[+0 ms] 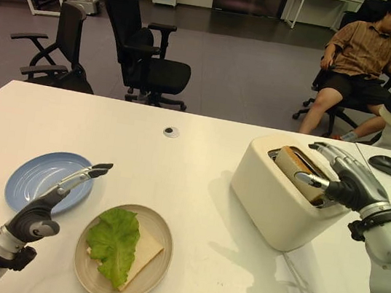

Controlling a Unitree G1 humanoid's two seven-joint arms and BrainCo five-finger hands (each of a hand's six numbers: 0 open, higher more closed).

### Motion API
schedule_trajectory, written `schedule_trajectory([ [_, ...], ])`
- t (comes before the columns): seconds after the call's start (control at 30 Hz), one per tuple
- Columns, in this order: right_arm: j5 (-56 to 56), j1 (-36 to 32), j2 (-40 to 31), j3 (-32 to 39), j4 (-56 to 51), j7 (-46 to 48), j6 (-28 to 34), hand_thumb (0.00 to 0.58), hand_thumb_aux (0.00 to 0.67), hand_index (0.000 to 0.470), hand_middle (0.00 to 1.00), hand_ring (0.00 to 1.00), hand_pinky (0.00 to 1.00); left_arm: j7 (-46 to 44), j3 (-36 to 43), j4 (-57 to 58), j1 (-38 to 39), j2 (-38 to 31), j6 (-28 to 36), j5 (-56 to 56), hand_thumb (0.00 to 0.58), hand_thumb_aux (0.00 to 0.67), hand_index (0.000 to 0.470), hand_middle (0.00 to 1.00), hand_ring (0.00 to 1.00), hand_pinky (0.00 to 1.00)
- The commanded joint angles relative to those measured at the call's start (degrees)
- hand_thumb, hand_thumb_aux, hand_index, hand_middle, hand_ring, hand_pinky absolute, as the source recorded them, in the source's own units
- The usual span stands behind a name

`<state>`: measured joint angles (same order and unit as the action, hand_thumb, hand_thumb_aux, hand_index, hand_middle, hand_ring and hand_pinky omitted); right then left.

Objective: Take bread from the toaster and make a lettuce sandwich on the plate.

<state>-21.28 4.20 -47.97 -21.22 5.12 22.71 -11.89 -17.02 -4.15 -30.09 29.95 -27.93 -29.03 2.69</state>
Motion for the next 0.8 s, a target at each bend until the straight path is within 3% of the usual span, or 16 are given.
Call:
schedule_trajectory([
  [0.03, 2.45, 1.08, -0.53, 1.16, 0.91, 2.36, 0.32, 0.58, 0.67, 0.47, 0.0, 0.0, 0.0, -1.73, -1.3, 0.74, -0.38, -0.03, -0.18, 2.16, 0.0, 0.0, 0.0, 0.0, 0.0, 0.0],
  [0.17, 5.59, -0.4, -0.15, 1.86, 1.47, 3.65, 0.84, 0.58, 0.67, 0.47, 0.0, 0.0, 0.0, -2.45, -1.58, 1.64, -0.78, 0.73, -0.39, 2.48, 0.0, 0.0, 0.0, 0.0, 0.0, 0.0],
  [0.37, 12.56, -6.71, 0.6, -2.61, 0.07, 1.39, 4.88, 0.58, 0.67, 0.47, 0.0, 0.0, 0.0, -2.89, -1.86, 3.4, -2.13, 1.42, -0.32, 1.37, 0.0, 0.0, 0.0, 0.0, 0.0, 0.0],
  [0.53, 31.93, -18.16, -1.26, -5.9, 7.33, 7.49, 9.04, 0.58, 0.67, 0.47, 0.0, 0.0, 0.0, -3.43, -2.49, 5.56, -3.5, 0.69, -4.37, -2.0, 0.0, 0.0, 0.0, 0.0, 0.0, 0.0],
  [0.63, 42.04, -28.22, -0.91, 4.81, 12.88, 16.55, 14.64, 0.58, 0.67, 0.47, 0.0, 0.0, 0.0, -3.39, -4.49, 8.57, -4.69, -0.05, -10.49, -3.74, 0.0, 0.0, 0.0, 0.0, 0.0, 0.0],
  [0.7, 43.41, -33.22, 1.3, 18.1, 14.74, 27.17, 16.11, 0.58, 0.67, 0.47, 0.0, 0.0, 0.0, -2.6, -6.95, 10.77, -5.46, -0.53, -15.48, -6.36, 0.0, 0.0, 0.0, 0.0, 0.0, 0.0],
  [0.8, 39.64, -40.0, 7.26, 36.76, 7.89, 43.78, 14.96, 0.58, 0.67, 0.47, 0.0, 0.0, 0.0, -0.93, -11.42, 10.53, -5.46, -0.1, -23.3, -10.66, 0.0, 0.0, 0.0, 0.0, 0.0, 0.0],
])
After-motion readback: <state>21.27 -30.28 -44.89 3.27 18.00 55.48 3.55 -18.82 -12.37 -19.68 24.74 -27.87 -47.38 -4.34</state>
